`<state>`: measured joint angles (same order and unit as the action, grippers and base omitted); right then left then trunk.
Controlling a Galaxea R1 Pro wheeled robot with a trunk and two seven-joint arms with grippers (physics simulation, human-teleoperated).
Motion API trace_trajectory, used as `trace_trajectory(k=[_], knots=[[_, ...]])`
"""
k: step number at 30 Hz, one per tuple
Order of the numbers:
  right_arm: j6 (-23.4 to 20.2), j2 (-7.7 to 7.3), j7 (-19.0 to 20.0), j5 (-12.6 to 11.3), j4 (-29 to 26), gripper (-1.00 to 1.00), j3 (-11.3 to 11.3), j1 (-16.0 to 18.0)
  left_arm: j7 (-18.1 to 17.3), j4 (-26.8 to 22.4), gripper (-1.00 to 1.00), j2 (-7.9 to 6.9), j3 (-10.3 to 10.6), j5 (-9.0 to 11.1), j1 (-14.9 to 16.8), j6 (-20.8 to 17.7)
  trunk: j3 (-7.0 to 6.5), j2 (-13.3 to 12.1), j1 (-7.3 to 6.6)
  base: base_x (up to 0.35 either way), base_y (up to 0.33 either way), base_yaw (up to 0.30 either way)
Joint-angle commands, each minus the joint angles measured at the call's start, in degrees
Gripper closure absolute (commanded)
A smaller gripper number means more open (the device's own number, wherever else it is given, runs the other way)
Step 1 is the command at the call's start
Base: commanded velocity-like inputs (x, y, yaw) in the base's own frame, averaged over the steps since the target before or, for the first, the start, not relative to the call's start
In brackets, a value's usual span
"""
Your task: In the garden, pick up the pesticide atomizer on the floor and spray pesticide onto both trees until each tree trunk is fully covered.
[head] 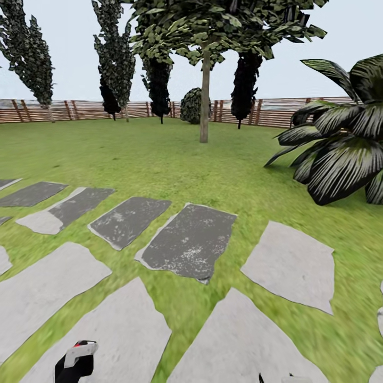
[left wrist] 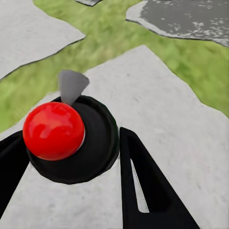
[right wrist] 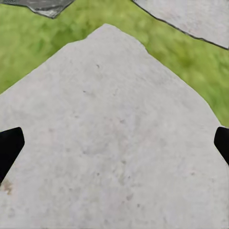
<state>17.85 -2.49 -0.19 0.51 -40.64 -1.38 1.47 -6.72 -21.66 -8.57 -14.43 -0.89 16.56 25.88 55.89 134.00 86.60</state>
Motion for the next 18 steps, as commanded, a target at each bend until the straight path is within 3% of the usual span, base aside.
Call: trace_trajectory(k=[1, 18], knots=[[0.2, 0.01, 0.0, 0.0, 0.0, -1.00, 0.0, 0.0, -0.6, 0.0, 1.00, 0.03, -0.5, 0.0, 0.0, 0.1, 0.13, 0.0, 0.02, 0.337, 0.000, 0.000], [0.2, -0.10, 0.0, 0.1, 0.2, -1.00, 0.0, 0.0, -0.6, 0.0, 1.00, 0.04, -0.4, -0.1, 0.0, 0.1, 0.33, 0.0, 0.02, 0.337, 0.000, 0.000]])
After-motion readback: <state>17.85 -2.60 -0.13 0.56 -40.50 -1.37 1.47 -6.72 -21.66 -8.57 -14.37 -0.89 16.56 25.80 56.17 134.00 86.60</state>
